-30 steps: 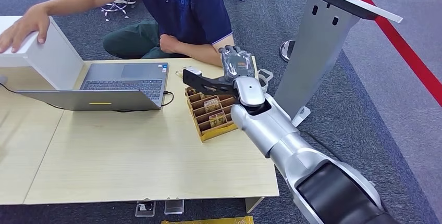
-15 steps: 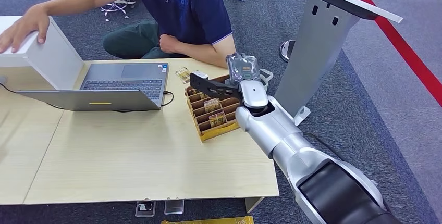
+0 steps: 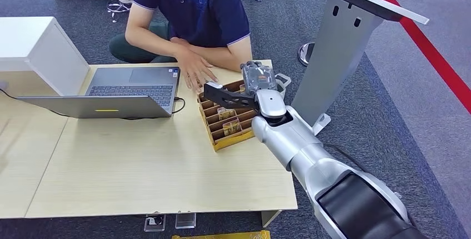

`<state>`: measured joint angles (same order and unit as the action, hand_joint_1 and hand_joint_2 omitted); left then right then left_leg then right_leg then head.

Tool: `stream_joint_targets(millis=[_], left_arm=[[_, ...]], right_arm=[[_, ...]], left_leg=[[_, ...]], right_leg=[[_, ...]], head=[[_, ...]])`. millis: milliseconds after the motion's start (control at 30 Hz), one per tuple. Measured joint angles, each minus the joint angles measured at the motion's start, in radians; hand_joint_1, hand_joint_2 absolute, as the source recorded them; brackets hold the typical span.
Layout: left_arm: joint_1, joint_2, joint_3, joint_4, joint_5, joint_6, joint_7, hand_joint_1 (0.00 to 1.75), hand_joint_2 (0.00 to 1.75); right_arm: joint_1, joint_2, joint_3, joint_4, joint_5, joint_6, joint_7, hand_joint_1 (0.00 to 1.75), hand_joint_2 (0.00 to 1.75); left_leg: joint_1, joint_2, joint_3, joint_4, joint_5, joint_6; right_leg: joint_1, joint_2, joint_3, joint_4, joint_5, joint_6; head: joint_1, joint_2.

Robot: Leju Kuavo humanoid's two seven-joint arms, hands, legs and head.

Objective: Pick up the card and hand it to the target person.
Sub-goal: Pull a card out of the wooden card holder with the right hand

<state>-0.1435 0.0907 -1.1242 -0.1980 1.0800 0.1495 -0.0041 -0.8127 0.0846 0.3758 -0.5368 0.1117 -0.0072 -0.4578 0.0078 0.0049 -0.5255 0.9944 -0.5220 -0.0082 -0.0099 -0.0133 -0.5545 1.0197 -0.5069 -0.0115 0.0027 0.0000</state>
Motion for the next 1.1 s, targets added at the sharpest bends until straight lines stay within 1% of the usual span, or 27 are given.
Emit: stream_joint_targets(millis=[1100], left_arm=[[0.005,0.003,0.0,0.0,0.005,0.0,-0.003,0.0,1.75]], right_arm=[[0.028,-0.018,-0.015,-0.026,-0.03,0.025,-0.012,0.0,1.75]], left_leg=[[0.0,0.001,0.0,0.0,0.0,0.0]], right_leg=[[0.0,0.0,0.0,0.0,0.0,0.0]], head=[[-0.001,0.0]])
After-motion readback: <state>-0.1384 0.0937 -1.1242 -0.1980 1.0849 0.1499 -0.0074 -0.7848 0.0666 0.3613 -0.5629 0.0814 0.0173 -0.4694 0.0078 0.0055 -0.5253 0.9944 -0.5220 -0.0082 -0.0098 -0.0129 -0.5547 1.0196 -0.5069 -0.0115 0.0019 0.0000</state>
